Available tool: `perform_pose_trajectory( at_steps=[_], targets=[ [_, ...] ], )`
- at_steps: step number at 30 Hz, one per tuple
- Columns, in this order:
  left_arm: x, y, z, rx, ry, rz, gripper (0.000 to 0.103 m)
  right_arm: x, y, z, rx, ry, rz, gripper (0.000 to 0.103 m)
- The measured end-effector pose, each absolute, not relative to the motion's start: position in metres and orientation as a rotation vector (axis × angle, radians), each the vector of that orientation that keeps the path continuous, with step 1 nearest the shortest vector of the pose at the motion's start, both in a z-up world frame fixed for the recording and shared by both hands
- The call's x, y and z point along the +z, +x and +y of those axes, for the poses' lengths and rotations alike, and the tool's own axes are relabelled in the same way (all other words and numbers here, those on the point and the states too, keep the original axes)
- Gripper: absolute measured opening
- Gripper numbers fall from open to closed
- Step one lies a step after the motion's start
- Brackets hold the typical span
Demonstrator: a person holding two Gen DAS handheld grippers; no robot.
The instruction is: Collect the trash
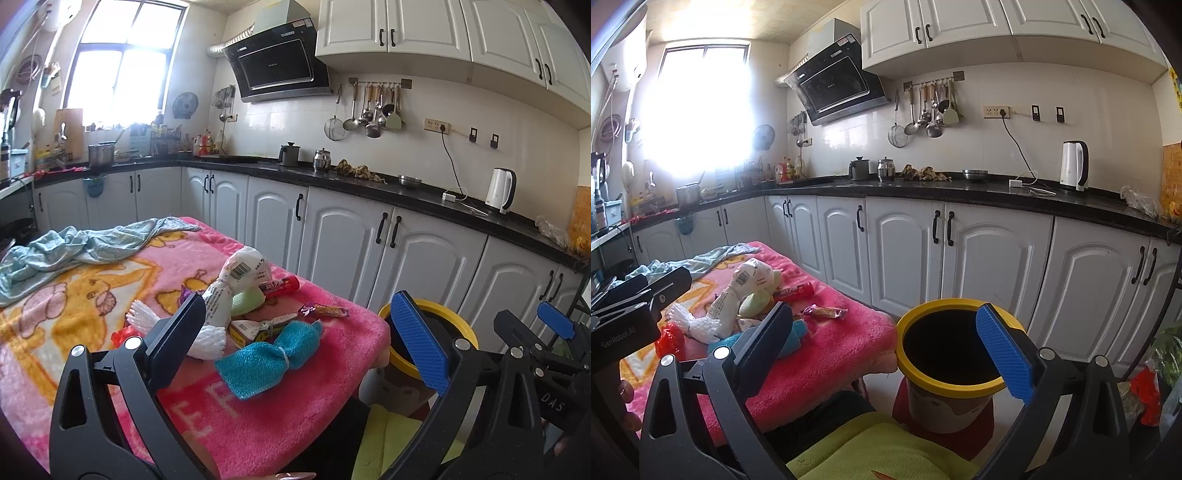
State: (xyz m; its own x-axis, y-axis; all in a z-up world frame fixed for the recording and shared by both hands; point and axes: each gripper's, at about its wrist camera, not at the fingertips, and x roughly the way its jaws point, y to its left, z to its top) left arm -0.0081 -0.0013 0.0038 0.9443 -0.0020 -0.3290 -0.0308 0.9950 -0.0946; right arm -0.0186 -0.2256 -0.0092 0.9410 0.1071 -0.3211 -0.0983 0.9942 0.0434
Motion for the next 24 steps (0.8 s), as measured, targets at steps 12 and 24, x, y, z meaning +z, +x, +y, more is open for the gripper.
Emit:
perform_pose_trajectory(
  at_steps=[12, 24],
  targets=[
    [0.0031, -0.0078, -0.0062, 0.017, -0.103, 0.336, 0.092, -0.0093, -0.019, -0.2256, 0.104, 0.025, 0.326, 0.097],
    [0.0025, -0.0087, -0.0023, 0.013, -0.108, 0.337, 0.092, -0.0079, -0.0188, -0.2248, 0.105, 0.023, 0.325, 0.097]
  ],
)
